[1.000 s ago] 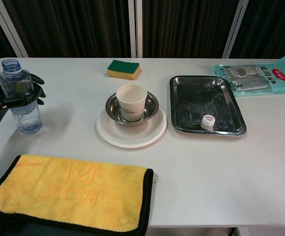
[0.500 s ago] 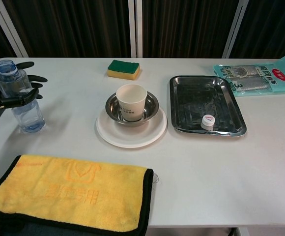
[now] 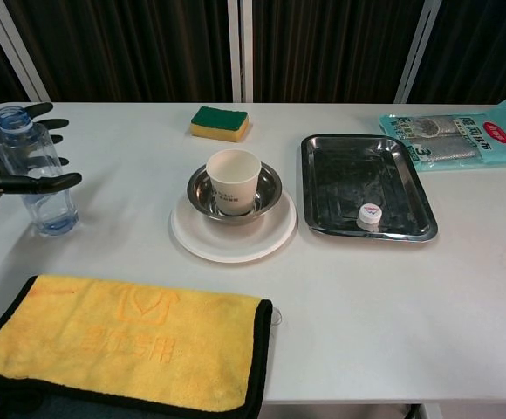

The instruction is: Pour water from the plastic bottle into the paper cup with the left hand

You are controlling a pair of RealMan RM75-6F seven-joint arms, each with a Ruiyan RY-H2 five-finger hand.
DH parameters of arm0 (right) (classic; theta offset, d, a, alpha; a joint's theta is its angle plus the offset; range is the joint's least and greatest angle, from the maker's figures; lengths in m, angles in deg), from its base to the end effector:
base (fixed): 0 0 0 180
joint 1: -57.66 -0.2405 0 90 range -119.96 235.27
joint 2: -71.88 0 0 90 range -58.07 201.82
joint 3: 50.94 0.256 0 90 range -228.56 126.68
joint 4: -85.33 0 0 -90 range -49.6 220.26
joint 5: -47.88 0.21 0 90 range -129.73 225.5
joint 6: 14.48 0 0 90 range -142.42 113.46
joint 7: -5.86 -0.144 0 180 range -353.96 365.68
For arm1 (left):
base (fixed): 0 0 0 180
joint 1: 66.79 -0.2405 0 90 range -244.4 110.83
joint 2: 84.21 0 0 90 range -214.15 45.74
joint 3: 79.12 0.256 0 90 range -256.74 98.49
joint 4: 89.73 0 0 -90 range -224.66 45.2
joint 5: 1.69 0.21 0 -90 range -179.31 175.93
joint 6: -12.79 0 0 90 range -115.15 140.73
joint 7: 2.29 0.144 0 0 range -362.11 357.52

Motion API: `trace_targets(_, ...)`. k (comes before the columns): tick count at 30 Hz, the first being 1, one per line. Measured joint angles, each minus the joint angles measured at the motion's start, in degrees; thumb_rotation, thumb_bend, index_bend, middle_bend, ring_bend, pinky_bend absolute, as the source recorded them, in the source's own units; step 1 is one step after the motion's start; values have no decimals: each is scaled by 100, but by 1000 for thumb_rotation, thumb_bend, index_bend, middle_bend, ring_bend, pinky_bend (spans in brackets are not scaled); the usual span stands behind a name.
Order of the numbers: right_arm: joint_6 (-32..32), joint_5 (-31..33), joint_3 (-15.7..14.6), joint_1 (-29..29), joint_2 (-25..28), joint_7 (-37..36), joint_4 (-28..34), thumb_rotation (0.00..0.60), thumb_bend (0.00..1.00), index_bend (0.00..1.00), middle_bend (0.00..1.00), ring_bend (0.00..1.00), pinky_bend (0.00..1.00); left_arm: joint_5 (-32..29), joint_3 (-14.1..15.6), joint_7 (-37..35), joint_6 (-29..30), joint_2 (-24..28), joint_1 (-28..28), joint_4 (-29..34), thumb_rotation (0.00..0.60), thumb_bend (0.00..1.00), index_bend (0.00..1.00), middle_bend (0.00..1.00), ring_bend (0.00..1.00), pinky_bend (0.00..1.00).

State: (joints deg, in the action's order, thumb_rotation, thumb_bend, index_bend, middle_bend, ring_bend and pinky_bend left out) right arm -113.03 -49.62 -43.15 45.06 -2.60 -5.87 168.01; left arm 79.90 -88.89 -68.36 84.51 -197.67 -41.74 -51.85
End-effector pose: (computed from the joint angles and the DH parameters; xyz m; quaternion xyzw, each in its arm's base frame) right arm -0.2539 -0.2264 0.1481 0.5626 -0.2767 0.6081 0.4869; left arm -0.2820 0.3053 -0.0528 -0.3394 -0.6446 -0.6334 0.2611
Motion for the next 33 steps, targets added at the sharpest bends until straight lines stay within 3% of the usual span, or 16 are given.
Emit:
trace_targets(12,-81,-19,20,17,12,-80,-4,600,392,0,0,0,0,82,-18,251,615,142,-187,209,600,0,0,0,0,136)
trace_targets(21,-195,-86,10,52,34,-115,30,600,391,0,0,0,0,65,-105,425,930,524,-352,798,600,0,0,0,0,134)
trace_targets(33,-394,-159,2,163,140,-114,124,600,392,0,0,0,0,127,-310,564,1824,1221,-713,1875,600,0,0,0,0,131)
